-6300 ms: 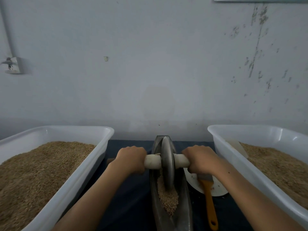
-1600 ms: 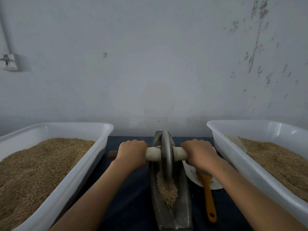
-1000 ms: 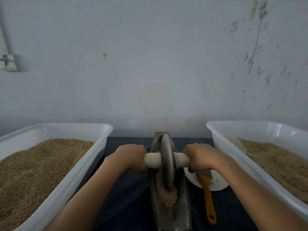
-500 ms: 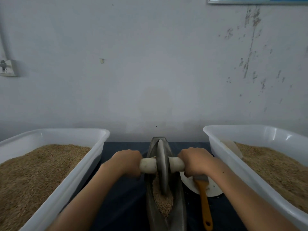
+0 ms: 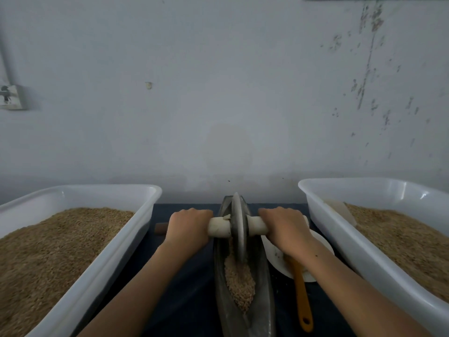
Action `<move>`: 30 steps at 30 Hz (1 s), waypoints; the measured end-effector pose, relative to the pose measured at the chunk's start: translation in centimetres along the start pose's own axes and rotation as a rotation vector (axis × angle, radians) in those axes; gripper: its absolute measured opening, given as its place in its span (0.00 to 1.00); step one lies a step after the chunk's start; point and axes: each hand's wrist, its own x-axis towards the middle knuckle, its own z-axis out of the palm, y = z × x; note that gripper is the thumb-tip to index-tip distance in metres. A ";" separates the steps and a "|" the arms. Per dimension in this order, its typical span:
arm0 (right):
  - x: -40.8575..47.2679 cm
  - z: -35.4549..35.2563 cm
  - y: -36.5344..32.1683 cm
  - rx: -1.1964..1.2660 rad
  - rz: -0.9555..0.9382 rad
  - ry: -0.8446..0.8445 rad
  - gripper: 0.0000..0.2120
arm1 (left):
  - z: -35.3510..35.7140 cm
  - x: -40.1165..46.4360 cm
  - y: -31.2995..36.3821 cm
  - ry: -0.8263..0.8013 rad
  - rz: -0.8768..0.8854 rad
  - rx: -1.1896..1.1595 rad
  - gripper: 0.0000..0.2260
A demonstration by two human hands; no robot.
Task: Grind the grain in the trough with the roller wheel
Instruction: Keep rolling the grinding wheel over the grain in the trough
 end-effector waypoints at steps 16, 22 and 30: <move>-0.3 -1.4 0.2 -0.029 -0.059 -0.240 0.09 | -1.1 0.3 -0.3 -0.296 0.014 -0.011 0.15; -0.1 0.2 -0.2 0.000 0.001 0.037 0.09 | 0.1 0.1 0.0 -0.010 -0.010 0.003 0.09; -0.4 -2.5 0.4 -0.020 -0.114 -0.386 0.12 | -1.6 0.2 -0.6 -0.513 0.035 -0.103 0.17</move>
